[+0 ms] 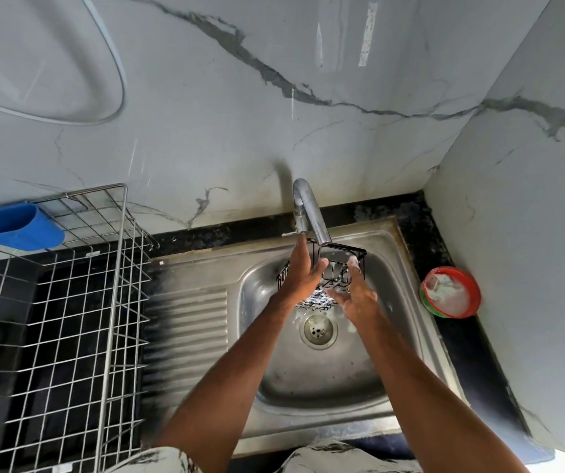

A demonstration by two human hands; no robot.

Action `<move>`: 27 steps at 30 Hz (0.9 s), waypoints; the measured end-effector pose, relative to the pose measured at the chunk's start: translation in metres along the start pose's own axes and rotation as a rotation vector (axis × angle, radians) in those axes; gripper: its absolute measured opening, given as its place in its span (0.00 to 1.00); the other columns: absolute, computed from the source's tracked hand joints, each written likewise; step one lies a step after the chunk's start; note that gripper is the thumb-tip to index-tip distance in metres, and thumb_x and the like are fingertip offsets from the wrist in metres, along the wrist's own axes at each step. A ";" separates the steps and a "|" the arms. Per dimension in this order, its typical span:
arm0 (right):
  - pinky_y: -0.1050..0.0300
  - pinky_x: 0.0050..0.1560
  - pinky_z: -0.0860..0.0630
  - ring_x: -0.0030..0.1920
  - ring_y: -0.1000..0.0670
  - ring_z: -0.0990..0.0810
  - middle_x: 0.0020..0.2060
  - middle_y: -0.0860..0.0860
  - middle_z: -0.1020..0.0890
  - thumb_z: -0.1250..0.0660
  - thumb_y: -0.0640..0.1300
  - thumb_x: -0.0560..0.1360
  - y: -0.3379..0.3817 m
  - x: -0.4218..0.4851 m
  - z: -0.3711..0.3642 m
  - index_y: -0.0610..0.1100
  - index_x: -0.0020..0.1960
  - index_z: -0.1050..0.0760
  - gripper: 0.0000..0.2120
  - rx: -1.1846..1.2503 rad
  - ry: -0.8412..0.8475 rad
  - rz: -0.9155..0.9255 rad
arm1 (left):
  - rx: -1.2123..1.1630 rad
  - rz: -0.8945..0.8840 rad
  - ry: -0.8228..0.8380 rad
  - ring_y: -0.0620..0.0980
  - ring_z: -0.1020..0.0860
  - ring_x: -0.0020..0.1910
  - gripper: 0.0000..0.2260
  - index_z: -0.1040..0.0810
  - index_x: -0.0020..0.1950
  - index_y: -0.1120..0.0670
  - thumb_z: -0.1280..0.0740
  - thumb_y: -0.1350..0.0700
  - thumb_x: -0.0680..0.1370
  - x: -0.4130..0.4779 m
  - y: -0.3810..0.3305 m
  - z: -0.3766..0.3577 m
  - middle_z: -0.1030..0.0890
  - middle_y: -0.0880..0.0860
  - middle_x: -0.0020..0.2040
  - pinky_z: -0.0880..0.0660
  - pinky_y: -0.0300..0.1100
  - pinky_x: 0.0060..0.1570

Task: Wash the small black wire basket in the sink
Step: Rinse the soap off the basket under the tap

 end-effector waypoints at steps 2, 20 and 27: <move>0.48 0.50 0.16 0.45 0.45 0.12 0.63 0.40 0.21 0.22 0.63 0.66 0.003 0.001 -0.004 0.42 0.76 0.36 0.47 0.053 0.006 0.020 | 0.000 0.010 -0.069 0.58 0.39 0.81 0.33 0.46 0.84 0.62 0.33 0.53 0.85 0.008 0.000 0.002 0.39 0.63 0.82 0.43 0.43 0.76; 0.46 0.54 0.16 0.44 0.43 0.13 0.52 0.39 0.21 0.23 0.64 0.67 0.004 0.014 -0.016 0.40 0.73 0.35 0.45 0.068 -0.017 0.039 | 0.297 -0.219 -0.152 0.57 0.58 0.85 0.35 0.64 0.83 0.63 0.47 0.48 0.88 -0.012 0.031 -0.016 0.59 0.62 0.85 0.60 0.45 0.82; 0.46 0.48 0.15 0.51 0.39 0.16 0.60 0.37 0.24 0.23 0.61 0.69 0.004 0.009 -0.017 0.39 0.75 0.36 0.45 0.096 0.016 0.020 | 0.363 -0.262 -0.165 0.55 0.61 0.84 0.32 0.62 0.83 0.61 0.57 0.43 0.88 -0.011 0.037 -0.018 0.62 0.60 0.84 0.59 0.46 0.83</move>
Point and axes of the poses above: each hand's wrist, its own x-axis towards the middle knuckle, its own z-axis out of the back of the hand, y = z × x, the point moved 3 cm from there along x, towards the middle knuckle
